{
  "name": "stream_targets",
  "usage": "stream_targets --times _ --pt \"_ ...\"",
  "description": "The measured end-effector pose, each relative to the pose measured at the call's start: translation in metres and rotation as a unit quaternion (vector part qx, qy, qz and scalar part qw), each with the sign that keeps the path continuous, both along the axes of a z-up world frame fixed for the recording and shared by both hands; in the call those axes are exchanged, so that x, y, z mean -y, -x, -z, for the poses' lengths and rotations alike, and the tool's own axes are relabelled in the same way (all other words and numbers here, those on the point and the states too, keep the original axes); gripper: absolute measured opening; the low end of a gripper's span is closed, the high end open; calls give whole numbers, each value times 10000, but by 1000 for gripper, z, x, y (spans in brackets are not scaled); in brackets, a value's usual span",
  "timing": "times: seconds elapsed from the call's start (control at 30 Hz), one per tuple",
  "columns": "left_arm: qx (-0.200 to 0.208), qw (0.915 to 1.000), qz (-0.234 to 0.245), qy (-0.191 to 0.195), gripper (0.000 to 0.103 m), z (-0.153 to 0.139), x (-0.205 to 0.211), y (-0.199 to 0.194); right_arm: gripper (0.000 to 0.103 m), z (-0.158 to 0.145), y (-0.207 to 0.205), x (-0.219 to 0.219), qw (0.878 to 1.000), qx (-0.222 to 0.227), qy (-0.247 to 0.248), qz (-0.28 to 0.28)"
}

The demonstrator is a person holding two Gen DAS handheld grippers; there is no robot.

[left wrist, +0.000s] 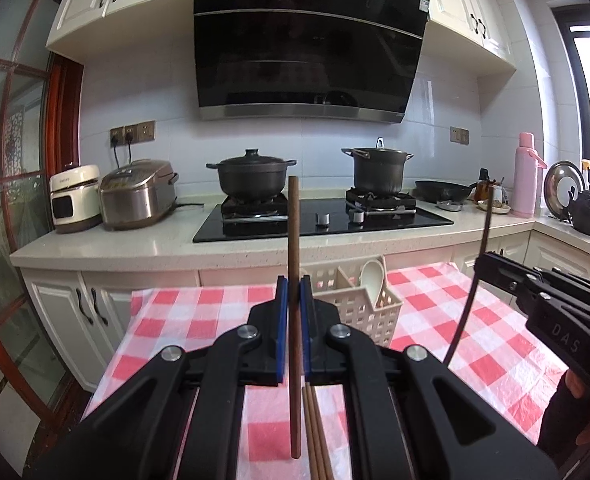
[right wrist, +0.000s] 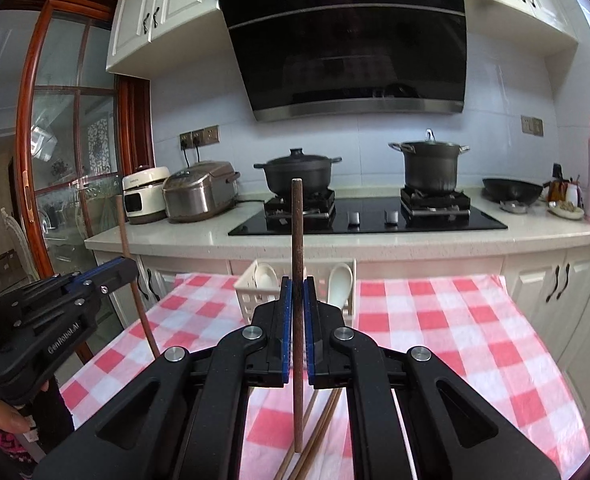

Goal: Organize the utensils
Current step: 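Raise the left tool's chopstick over the caddy while the right tool lifts its chopstick there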

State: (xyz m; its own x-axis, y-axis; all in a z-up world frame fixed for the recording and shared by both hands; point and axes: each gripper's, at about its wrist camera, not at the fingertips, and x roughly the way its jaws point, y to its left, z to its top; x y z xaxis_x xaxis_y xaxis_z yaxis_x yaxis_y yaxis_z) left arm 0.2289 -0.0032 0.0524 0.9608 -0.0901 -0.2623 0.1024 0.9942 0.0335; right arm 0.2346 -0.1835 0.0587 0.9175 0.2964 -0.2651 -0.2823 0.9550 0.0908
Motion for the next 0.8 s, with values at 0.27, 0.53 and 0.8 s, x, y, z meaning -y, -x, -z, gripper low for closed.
stream_targets --times 0.27,0.53,0.8 --pt "160 9995 236 132 6 -30 12 -17 6 -24 -17 0 9995 300 -11 -23" --pt "486 9982 325 160 6 -75 22 -38 6 -54 -44 5 9985 538 -84 35" --pt "703 9968 342 185 6 -113 30 -73 6 -76 -84 14 9979 621 -184 86"
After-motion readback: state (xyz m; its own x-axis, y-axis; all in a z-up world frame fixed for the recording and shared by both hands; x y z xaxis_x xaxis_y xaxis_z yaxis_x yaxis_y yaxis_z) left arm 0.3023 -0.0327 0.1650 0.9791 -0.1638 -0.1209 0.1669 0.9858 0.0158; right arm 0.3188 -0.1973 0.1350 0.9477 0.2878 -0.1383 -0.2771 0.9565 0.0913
